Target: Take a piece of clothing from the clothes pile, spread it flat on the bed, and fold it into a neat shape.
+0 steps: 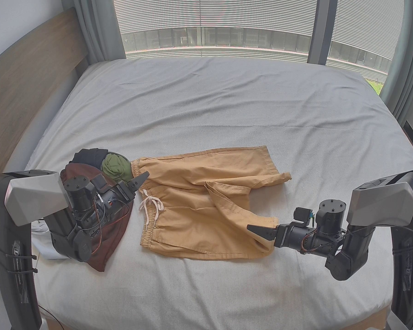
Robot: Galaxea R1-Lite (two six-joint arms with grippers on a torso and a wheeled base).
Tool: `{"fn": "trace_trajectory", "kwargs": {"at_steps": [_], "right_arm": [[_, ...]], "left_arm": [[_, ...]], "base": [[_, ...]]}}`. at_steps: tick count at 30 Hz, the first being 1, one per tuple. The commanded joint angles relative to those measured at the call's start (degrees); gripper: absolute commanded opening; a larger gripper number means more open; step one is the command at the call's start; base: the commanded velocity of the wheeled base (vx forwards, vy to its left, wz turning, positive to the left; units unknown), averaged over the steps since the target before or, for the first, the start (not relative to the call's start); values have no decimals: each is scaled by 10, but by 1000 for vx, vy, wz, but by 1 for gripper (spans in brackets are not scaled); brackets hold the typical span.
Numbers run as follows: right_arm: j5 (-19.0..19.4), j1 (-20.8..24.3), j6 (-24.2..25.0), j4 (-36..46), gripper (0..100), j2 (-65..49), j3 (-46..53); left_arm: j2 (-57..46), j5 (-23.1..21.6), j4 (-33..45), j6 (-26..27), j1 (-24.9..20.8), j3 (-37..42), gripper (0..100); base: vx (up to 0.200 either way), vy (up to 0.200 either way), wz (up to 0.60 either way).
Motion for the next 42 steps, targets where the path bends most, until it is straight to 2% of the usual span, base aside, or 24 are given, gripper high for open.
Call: {"fn": "trace_trajectory", "kwargs": {"at_steps": [1, 8, 9, 14, 24, 27, 29, 30, 32, 35, 42], "right_arm": [[-2, 0, 1, -1, 100, 2, -6], [-5, 0, -1, -1, 100, 4, -4], [-6, -1, -2, -1, 0, 5, -5], [-6, -8, -4, -1, 0, 4, -5], [-39, -27, -7, -1, 0, -8, 14], [-65, -40, -36, -1, 0, -20, 31], [-66, -40, -38, -1, 0, -21, 33], [-74, -58, -74, -1, 0, -27, 64], [-75, -71, -90, -2, 0, -37, 94], [-76, -83, -94, -5, 0, -53, 123], [-126, -94, -110, -4, 0, -85, 187]], "left_arm": [[0, 0, -1, -1, 0, -1, 100], [0, 0, -2, 0, -1, 0, 100], [-1, 0, -2, 0, -1, 0, 100], [-1, 0, -2, 0, -1, 0, 100], [0, 0, -2, 0, -2, 1, 100], [0, 0, -1, 0, 0, 0, 100], [1, 0, -1, 0, -1, 0, 100], [1, 0, -1, 0, 0, 0, 100], [1, 0, -1, 0, 0, 1, 100], [1, 0, -1, -1, 0, 1, 100], [1, 0, -1, 0, 1, 1, 100]], "base": [[0, 0, 0], [0, 0, 0], [0, 0, 0], [0, 0, 0], [0, 0, 0], [0, 0, 0], [0, 0, 0], [0, 0, 0], [0, 0, 0], [0, 0, 0], [0, 0, 0]]}}
